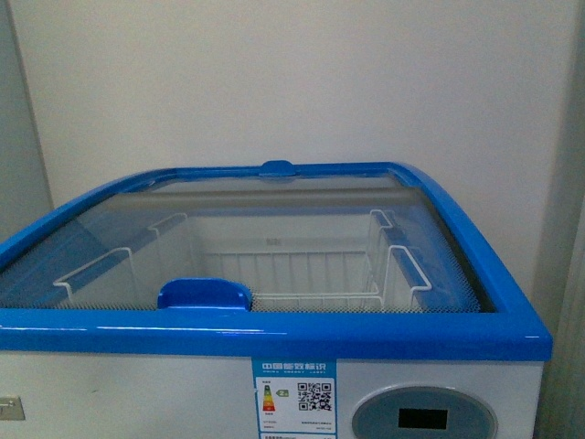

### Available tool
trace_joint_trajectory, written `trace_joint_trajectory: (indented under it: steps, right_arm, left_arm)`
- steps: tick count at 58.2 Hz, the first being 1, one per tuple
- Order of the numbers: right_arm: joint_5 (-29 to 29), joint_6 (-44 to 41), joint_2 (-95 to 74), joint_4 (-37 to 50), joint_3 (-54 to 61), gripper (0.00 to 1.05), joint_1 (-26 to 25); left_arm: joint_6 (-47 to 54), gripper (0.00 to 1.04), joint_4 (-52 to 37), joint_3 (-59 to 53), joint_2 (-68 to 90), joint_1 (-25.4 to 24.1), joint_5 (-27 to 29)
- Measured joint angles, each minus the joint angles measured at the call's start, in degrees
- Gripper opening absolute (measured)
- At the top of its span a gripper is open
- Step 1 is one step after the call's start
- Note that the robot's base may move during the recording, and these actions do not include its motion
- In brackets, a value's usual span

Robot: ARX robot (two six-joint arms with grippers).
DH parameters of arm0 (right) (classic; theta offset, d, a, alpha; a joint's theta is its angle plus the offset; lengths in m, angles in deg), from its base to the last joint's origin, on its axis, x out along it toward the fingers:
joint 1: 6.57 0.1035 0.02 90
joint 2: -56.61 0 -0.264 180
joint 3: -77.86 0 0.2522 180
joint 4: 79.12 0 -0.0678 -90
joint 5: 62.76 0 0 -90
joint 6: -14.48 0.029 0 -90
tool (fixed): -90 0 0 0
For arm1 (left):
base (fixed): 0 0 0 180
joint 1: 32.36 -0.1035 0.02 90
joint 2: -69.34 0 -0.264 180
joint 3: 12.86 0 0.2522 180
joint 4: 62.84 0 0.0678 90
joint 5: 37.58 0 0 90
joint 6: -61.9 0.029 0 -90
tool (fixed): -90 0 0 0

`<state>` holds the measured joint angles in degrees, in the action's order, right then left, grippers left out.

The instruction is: Put drink in fridge

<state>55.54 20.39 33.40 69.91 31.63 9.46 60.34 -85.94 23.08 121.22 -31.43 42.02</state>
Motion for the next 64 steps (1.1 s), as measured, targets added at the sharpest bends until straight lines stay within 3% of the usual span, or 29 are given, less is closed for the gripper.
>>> trace_joint_trajectory:
  steps: [10,17,28,46,64]
  right_arm:
    - [-0.07,0.04,0.0,0.0,0.0,0.44,0.0]
    - [0.0,0.07,0.0,0.0,0.0,0.44,0.0]
    - [-0.02,0.07,0.0,0.0,0.0,0.44,0.0]
    - [-0.02,0.07,0.0,0.0,0.0,0.44,0.0]
    - [-0.02,0.07,0.0,0.0,0.0,0.44,0.0]
  left_arm:
    - [18.84,0.97,-0.2,13.97,20.26,6.69,-7.89]
    - [33.62,0.97,5.4,20.55,25.7,10.05,-14.82]
    - [51.39,0.97,16.48,29.68,30.18,14.1,-20.63]
    - [76.85,0.97,33.51,35.26,34.42,14.08,-19.65]
    - [82.23,0.97,35.8,38.8,37.22,12.37,-19.26]
